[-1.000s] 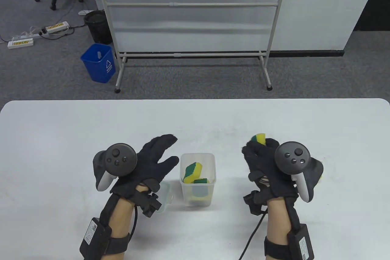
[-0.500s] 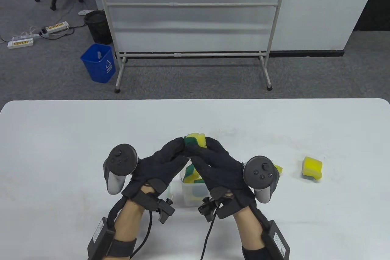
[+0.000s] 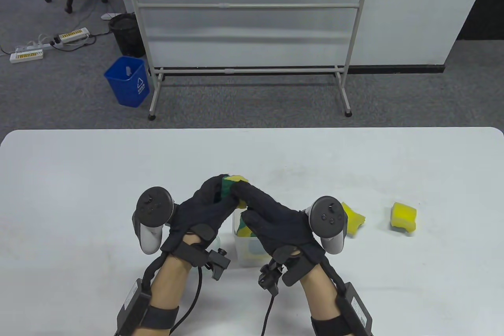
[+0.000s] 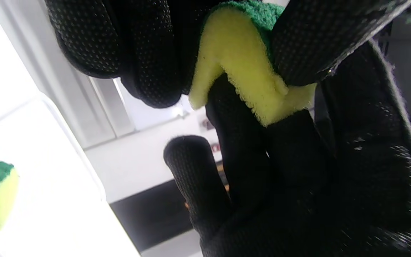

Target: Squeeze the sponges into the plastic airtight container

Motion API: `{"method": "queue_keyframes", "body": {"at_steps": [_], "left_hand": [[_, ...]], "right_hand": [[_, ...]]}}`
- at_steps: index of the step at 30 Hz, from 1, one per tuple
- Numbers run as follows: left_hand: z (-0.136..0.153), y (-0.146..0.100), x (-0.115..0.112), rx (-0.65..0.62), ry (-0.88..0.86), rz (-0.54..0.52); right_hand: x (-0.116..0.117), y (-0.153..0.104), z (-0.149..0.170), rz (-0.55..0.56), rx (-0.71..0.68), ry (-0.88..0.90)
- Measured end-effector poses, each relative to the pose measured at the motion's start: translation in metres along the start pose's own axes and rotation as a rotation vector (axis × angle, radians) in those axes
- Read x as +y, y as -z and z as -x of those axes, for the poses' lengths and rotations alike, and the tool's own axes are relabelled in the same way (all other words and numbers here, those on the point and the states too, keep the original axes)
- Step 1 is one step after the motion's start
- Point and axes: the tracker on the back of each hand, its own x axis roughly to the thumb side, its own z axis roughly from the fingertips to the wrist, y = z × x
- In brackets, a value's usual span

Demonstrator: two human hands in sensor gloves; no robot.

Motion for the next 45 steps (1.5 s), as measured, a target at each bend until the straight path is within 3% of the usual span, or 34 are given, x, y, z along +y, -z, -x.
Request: {"method": "queue_keyframes", "body": {"at_steps": [3,7,10,15,19,22,25,29,32,38,45], "left_hand": [[0.002,0.001,0.001,-0.013,0.024,-0.040],[0.000,0.002,0.004,-0.037,0.023,-0.017],[-0.007,0.001,0.007,-0.091,0.145,-0.034],[-0.021,0.001,-0.002,-0.186,0.342,0.027],[-0.025,0.000,-0.012,-0.238,0.438,0.045],[-0.026,-0.002,-0.017,-0.248,0.521,0.010],[-0.025,-0.001,-0.022,-0.236,0.579,0.026],[-0.019,0.001,-0.025,-0.202,0.660,0.084],[-0.011,0.004,-0.026,-0.138,0.689,0.210],[0.006,0.010,-0.036,-0.056,0.719,0.394],[0.017,0.013,-0.041,0.001,0.776,0.452]], "right_hand": [[-0.002,0.000,0.000,0.010,0.013,-0.031],[-0.012,-0.001,-0.007,0.039,0.004,-0.086],[-0.020,-0.004,-0.007,0.164,-0.001,-0.138],[-0.018,-0.002,-0.001,0.025,0.083,-0.287],[-0.014,0.001,0.001,0.021,0.090,-0.313],[-0.014,-0.001,-0.004,0.167,0.074,-0.414],[-0.015,-0.003,-0.007,0.234,0.047,-0.547],[-0.016,-0.005,-0.005,0.285,0.082,-0.648],[-0.016,-0.005,-0.001,0.283,0.120,-0.775],[-0.007,-0.001,0.006,0.212,0.152,-0.900],[0.009,0.002,0.014,0.129,0.202,-1.058]]}}
